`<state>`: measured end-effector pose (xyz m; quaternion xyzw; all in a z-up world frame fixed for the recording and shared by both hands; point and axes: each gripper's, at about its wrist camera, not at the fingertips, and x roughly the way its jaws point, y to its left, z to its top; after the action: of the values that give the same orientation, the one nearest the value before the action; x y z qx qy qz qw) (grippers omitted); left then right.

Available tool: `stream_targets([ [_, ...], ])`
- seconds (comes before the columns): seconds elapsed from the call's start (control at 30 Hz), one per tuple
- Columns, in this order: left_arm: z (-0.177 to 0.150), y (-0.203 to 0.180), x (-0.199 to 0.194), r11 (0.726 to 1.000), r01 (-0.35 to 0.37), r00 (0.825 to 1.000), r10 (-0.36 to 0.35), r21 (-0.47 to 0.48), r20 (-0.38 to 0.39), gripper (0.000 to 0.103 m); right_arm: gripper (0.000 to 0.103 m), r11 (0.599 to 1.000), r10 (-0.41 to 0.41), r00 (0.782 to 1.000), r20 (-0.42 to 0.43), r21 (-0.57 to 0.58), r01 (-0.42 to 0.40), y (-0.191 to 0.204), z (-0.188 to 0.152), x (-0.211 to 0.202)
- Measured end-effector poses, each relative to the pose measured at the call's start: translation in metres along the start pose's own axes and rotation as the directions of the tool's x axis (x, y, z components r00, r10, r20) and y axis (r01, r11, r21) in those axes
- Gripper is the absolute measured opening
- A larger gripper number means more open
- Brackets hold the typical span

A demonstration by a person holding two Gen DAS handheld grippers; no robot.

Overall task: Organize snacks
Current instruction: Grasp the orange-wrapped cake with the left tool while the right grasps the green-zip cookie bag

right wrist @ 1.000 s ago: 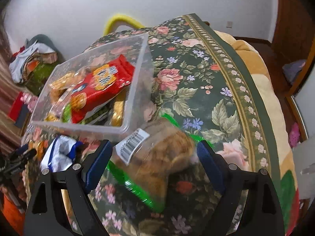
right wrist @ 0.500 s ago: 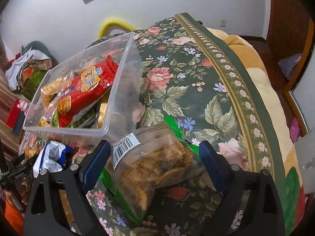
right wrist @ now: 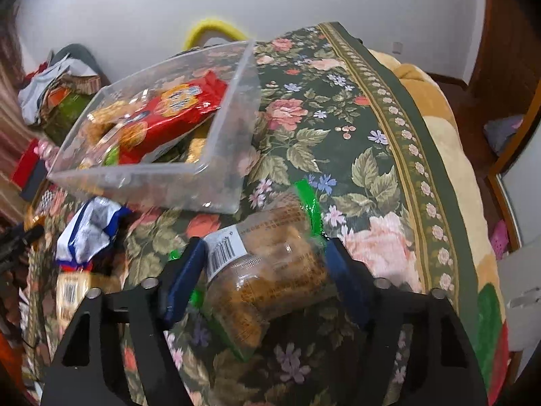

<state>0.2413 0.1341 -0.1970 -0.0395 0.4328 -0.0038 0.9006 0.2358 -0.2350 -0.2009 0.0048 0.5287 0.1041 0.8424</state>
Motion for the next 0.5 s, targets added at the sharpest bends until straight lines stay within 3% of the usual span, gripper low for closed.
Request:
stream_targets([
  [0.13,0.003,-0.020,-0.023,0.999,0.031,0.999,-0.032,0.028,0.024,0.079,0.058,0.999,0.020,1.000,-0.006,-0.030,-0.021,0.004,-0.011,-0.013],
  [0.33,0.002,-0.048,-0.052,0.995,0.072,0.996,-0.075,0.063,0.052,0.079,0.056,0.997,0.050,0.999,-0.016,-0.065,-0.051,0.005,-0.025,-0.031],
  [0.47,-0.001,-0.061,-0.064,0.991,0.099,0.993,-0.104,0.085,0.053,0.079,0.064,0.999,0.034,0.999,0.011,-0.003,-0.034,-0.003,-0.027,-0.043],
  [0.5,-0.002,-0.064,-0.067,0.990,0.105,0.993,-0.110,0.089,0.053,0.079,0.072,0.999,0.040,0.999,0.029,0.022,-0.040,-0.007,-0.027,-0.048],
])
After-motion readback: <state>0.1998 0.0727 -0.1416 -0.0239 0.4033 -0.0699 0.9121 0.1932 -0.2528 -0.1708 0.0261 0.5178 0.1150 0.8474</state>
